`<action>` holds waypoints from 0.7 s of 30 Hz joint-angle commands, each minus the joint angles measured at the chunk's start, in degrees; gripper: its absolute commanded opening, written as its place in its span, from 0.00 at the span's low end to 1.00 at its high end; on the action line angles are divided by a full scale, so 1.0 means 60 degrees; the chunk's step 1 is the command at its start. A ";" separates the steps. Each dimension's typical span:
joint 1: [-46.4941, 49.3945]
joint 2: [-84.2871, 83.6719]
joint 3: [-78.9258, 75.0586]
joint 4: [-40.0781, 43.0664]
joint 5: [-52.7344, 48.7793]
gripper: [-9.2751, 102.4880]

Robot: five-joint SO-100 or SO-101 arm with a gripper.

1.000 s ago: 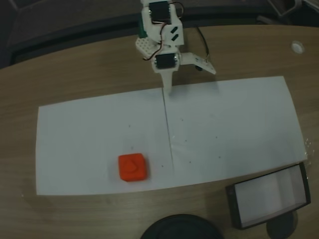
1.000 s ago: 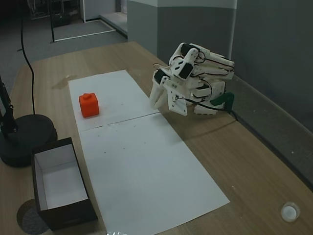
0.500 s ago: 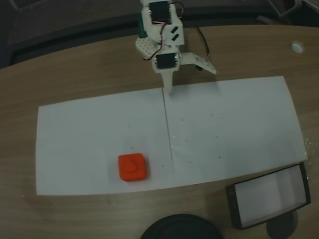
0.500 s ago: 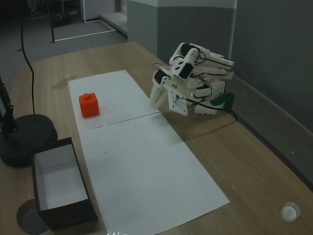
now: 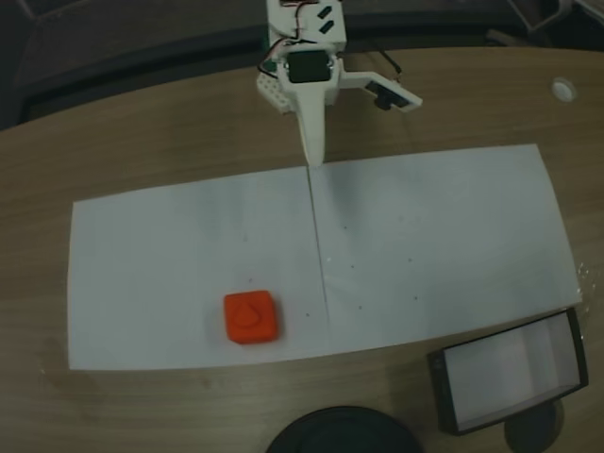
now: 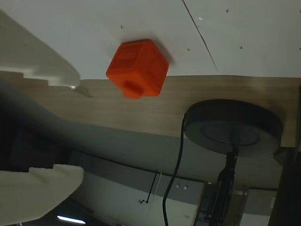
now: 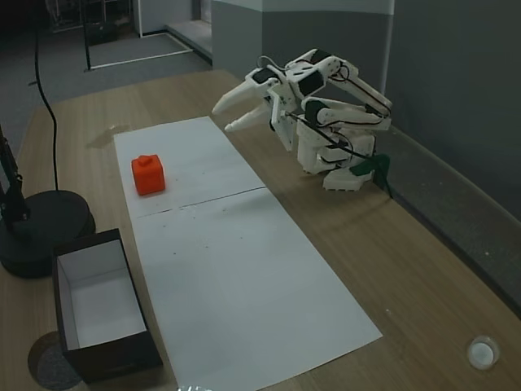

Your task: Grab a orange square and put it in the box.

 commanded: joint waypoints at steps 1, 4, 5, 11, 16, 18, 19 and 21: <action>0.0688 -0.1333 -0.1509 -0.0205 0.0029 0.31; 0.1069 -0.3296 -0.2534 -0.0205 0.0015 0.39; 0.1113 -0.4028 -0.2900 -0.0205 0.0015 0.41; 0.1113 -0.8833 -0.5742 -0.0132 0.0029 0.41; 0.1128 -1.2715 -0.8892 0.1172 0.0044 0.41; 0.1143 -1.4062 -1.0151 0.1831 0.0059 0.41; 0.1143 -1.4663 -1.0737 0.2124 0.0059 0.41; 0.1143 -1.5791 -1.1719 0.2549 0.0059 0.41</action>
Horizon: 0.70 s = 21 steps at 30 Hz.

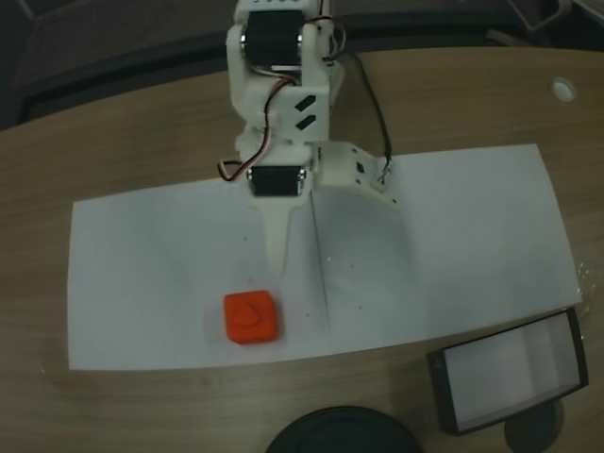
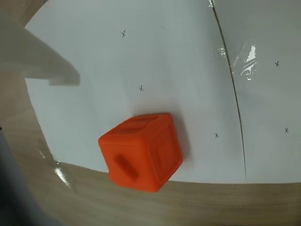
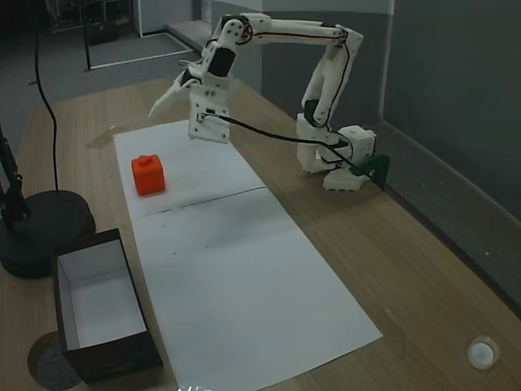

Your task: Grab a orange square and put it in the box.

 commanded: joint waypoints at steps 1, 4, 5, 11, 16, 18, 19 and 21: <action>0.0059 -0.1641 -0.2314 0.0483 0.0059 0.41; 0.0176 -0.2944 -0.3281 0.0674 0.0073 0.41; 0.0234 -0.3325 -0.3560 0.0674 0.0073 0.41; 0.0630 -0.5171 -0.4937 0.0674 0.0044 0.41; 0.0879 -0.6064 -0.5859 0.0674 -0.0015 0.41; 0.0908 -0.6313 -0.6094 0.0688 -0.0029 0.41; 0.0908 -0.6401 -0.6152 0.0688 -0.0029 0.41; 0.0879 -0.6519 -0.6167 0.0688 -0.0044 0.40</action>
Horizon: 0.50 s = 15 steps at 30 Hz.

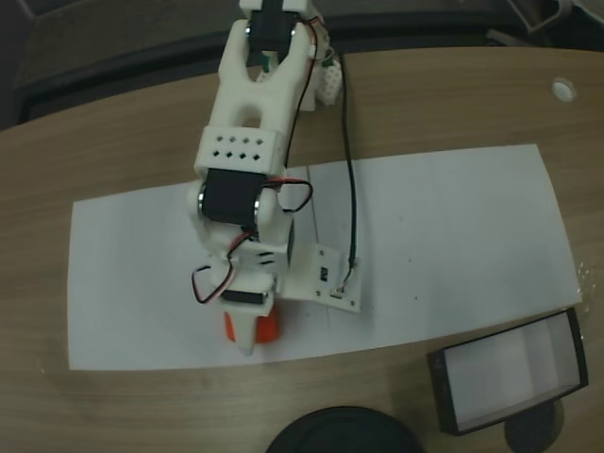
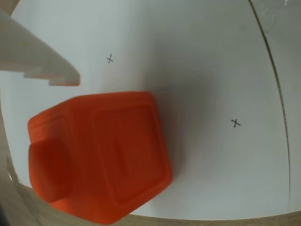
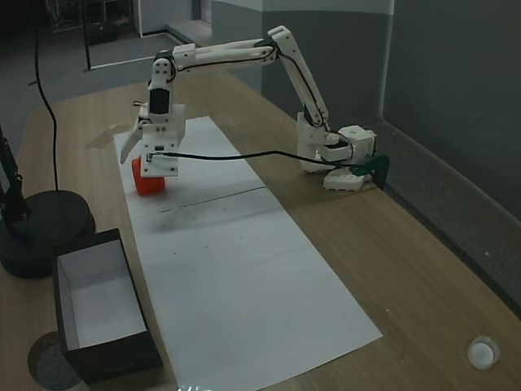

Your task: Grab a orange square and put it in the box.

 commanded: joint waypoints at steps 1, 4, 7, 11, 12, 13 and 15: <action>-0.0059 0.0132 -0.0645 0.0015 -0.0029 0.38; -0.0176 0.0088 -0.0645 0.0000 -0.0015 0.28; -0.0381 0.0088 -0.0645 -0.0029 -0.0015 0.22; -0.0762 0.0205 -0.0645 0.0015 0.0000 0.21; -0.0894 0.0249 -0.0659 0.0059 0.0029 0.21; -0.1099 0.0381 -0.0791 0.0234 0.0029 0.21; -0.1655 0.0850 -0.1304 0.0835 0.0073 0.21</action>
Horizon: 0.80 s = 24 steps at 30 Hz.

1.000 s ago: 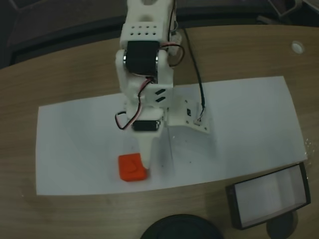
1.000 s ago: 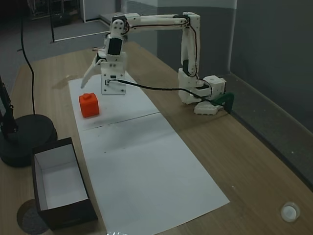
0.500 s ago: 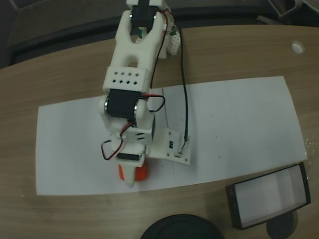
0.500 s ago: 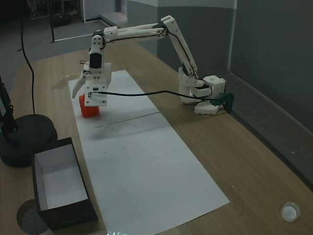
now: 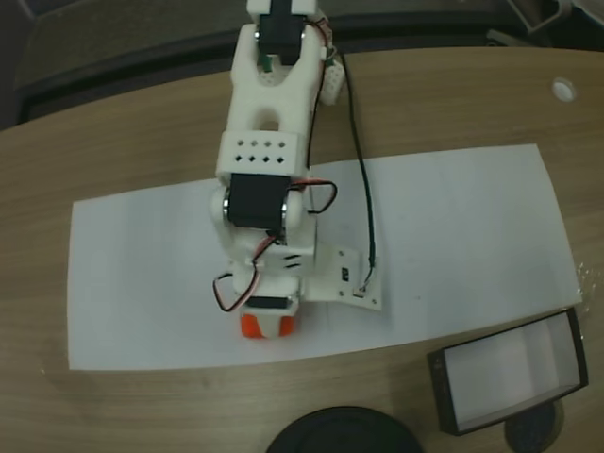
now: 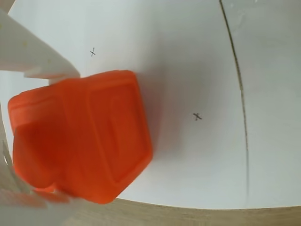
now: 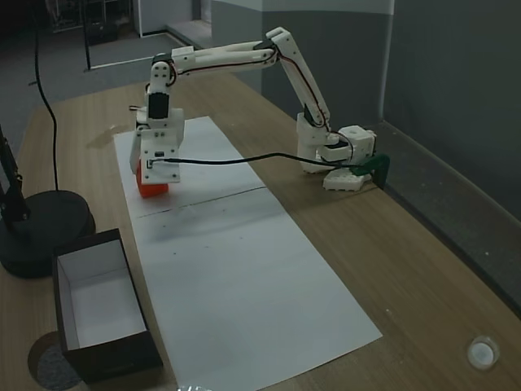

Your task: Grab a orange square and put it in the box.

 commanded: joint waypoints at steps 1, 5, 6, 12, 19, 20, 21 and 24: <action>-0.1084 0.1230 -0.1172 0.0835 0.0044 0.21; -0.2695 0.2344 -0.3018 0.1934 0.0029 0.21; -0.3120 0.2520 -0.3545 0.2197 0.0015 0.21; -0.5068 0.2769 -0.6328 0.3062 -0.0044 0.21; -0.6240 0.2285 -0.6870 0.1978 0.0015 0.21; -0.6240 0.2080 -0.6870 0.1743 0.0015 0.21; -0.6255 0.1904 -0.6870 0.1538 0.0015 0.21; -0.6211 0.1392 -0.6885 0.0820 0.0015 0.21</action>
